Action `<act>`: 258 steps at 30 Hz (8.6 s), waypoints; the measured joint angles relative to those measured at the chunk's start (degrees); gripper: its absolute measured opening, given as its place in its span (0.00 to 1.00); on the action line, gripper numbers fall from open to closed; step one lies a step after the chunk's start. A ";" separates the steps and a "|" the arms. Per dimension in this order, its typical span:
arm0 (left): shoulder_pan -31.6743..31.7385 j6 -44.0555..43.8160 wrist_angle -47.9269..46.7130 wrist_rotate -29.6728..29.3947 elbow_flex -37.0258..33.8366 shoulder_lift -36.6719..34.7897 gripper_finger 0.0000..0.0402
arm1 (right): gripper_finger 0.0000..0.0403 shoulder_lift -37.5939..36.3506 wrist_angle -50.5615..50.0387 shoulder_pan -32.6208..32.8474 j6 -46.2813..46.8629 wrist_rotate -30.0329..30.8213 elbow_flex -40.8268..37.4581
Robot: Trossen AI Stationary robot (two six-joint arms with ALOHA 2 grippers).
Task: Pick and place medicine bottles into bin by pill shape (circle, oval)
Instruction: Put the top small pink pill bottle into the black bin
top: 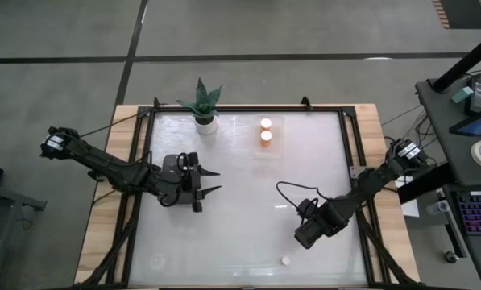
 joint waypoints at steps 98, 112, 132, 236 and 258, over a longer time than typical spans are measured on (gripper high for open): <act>0.92 0.50 5.46 0.33 -3.89 -0.02 0.41 | 0.30 8.97 34.07 -24.90 -72.44 17.94 26.64; 1.16 0.57 5.75 0.33 -3.96 -0.02 0.41 | 0.30 9.21 36.83 -24.90 -73.70 18.05 26.62; 1.11 1.68 5.76 0.75 -4.20 -0.02 0.19 | 0.32 9.21 36.85 -24.96 -73.53 18.17 26.62; 2.95 6.62 30.65 18.05 -4.68 7.01 0.50 | 0.23 4.23 54.52 -21.00 -77.29 25.62 7.04; 6.80 6.49 31.76 17.88 -0.59 15.64 0.38 | 0.23 4.27 54.56 -21.00 -77.81 25.64 7.04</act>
